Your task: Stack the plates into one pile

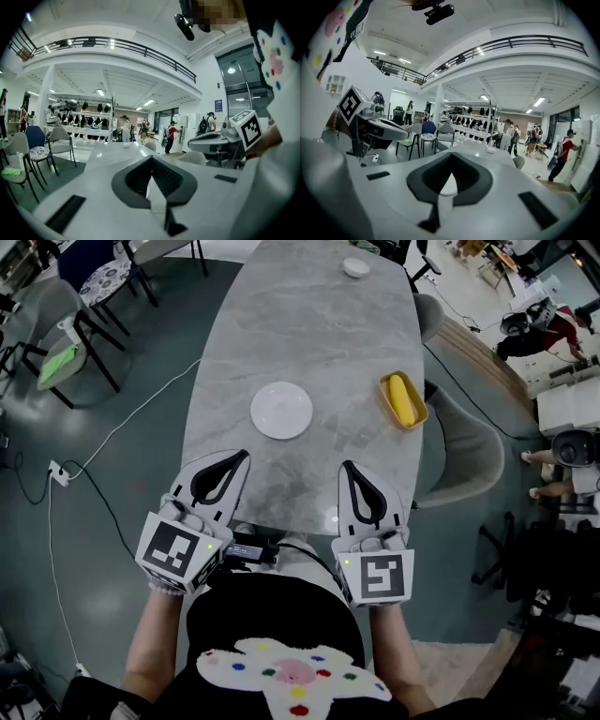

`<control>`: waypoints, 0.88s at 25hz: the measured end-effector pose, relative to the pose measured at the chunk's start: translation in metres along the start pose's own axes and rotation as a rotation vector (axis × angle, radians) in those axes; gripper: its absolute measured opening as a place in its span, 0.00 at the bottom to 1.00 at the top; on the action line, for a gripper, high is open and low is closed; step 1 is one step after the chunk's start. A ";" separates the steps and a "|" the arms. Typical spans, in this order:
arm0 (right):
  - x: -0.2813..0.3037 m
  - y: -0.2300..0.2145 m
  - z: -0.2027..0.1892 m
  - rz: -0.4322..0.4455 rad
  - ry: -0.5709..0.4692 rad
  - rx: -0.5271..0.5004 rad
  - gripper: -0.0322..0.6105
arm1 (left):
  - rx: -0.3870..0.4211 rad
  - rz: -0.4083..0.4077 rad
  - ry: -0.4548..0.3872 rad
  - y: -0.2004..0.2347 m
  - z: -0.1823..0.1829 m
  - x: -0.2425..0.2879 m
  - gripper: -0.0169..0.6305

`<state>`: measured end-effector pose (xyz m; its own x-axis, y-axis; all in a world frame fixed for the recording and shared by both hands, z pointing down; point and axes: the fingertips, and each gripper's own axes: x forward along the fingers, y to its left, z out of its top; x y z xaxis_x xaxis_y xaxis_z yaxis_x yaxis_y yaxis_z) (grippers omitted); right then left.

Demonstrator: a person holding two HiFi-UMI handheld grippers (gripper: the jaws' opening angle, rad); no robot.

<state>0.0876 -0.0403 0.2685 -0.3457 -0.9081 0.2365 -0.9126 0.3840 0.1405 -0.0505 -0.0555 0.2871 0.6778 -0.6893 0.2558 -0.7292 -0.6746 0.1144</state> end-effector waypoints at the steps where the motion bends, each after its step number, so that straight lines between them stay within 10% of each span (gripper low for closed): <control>1: 0.001 -0.001 -0.001 -0.003 0.003 -0.006 0.06 | -0.001 0.001 -0.010 0.000 0.001 0.000 0.04; 22: 0.002 0.003 -0.006 0.011 0.018 -0.010 0.05 | -0.009 0.008 -0.029 0.003 0.001 0.001 0.04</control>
<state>0.0850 -0.0402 0.2749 -0.3517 -0.9007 0.2549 -0.9065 0.3956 0.1474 -0.0518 -0.0585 0.2871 0.6741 -0.7022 0.2290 -0.7356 -0.6665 0.1215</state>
